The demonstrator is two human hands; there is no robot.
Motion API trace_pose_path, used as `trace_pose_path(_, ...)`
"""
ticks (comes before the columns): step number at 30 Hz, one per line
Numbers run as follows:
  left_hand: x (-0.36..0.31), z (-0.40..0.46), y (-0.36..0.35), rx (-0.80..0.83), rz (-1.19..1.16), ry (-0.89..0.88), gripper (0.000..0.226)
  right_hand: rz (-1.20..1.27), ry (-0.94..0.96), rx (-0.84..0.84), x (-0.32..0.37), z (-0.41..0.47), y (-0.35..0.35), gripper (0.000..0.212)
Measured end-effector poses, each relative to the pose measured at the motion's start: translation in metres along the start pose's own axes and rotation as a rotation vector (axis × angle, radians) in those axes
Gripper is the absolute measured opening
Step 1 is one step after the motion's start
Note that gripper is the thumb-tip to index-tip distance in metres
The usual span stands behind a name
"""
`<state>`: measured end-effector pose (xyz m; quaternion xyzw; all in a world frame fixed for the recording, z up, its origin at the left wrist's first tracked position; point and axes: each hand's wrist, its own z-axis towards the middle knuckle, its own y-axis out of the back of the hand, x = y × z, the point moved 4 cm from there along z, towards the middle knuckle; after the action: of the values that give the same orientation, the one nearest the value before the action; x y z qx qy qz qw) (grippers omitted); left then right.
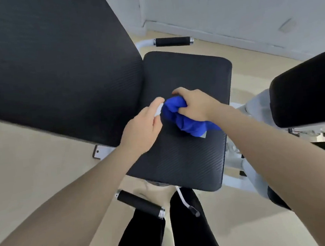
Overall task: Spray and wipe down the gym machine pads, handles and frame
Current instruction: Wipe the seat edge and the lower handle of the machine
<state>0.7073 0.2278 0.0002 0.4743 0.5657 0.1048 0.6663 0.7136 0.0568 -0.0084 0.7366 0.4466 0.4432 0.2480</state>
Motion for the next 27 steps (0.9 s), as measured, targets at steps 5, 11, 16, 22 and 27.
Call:
trace_pose_path(5,0.037,-0.080,-0.018,0.368,0.306,-0.077,0.046,-0.012,-0.036,0.104,0.025,-0.032,-0.054,0.041)
trace_pose_path(11,0.088,-0.149,-0.033,0.569,0.456,-0.034,0.043,-0.042,0.010,0.205,0.057,-0.055,-0.106,0.031)
trace_pose_path(16,0.111,-0.195,-0.043,0.652,0.544,-0.014,0.046,-0.039,-0.015,0.329,0.065,-0.078,-0.140,0.034)
trace_pose_path(22,0.100,-0.224,-0.053,0.534,0.514,0.026,0.045,-0.044,0.031,0.310,0.071,-0.119,-0.166,0.028)
trace_pose_path(27,0.097,-0.212,-0.068,0.517,0.459,0.008,0.047,-0.099,0.028,0.250,0.068,-0.128,-0.183,0.028)
